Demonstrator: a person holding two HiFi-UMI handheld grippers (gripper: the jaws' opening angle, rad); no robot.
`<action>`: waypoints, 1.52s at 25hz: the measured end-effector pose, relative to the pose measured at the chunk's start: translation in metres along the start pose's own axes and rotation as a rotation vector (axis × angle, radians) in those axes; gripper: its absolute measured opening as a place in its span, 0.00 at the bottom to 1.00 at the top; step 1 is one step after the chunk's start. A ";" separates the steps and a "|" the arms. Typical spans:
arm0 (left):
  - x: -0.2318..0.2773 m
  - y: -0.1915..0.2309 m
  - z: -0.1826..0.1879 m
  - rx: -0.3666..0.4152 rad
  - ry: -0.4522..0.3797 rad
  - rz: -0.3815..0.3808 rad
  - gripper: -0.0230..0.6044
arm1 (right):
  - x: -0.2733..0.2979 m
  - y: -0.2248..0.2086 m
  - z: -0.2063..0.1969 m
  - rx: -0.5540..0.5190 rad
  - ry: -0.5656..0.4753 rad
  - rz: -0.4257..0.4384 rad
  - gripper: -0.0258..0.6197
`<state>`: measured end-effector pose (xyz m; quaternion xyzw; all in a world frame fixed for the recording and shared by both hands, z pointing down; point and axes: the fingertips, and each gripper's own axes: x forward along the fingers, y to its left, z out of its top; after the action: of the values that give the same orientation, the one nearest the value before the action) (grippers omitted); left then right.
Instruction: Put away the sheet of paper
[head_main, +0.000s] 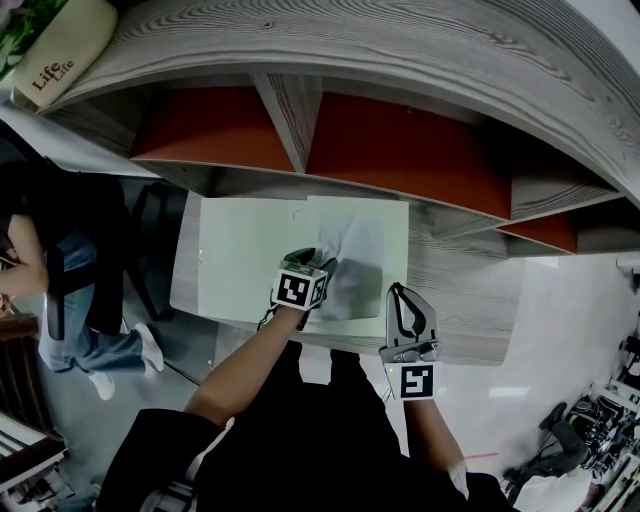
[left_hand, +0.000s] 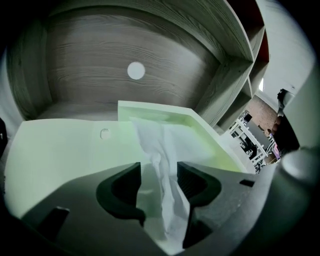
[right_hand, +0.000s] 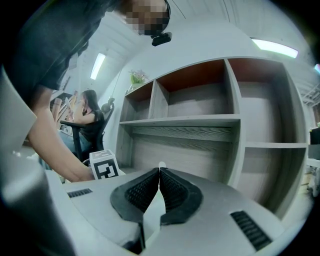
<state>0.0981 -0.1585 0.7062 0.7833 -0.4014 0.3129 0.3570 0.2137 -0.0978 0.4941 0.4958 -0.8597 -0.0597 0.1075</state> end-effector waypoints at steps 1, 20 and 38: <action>-0.004 0.003 0.001 0.006 -0.011 0.016 0.42 | 0.000 0.002 -0.002 0.007 0.012 0.000 0.08; -0.219 -0.002 0.103 0.193 -0.700 0.207 0.26 | 0.023 0.042 0.083 0.085 -0.105 0.051 0.08; -0.300 -0.028 0.143 0.265 -0.907 0.160 0.05 | 0.036 0.020 0.162 0.056 -0.265 -0.037 0.07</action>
<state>0.0064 -0.1412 0.3860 0.8463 -0.5323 0.0144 0.0179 0.1395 -0.1198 0.3459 0.5021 -0.8584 -0.1027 -0.0218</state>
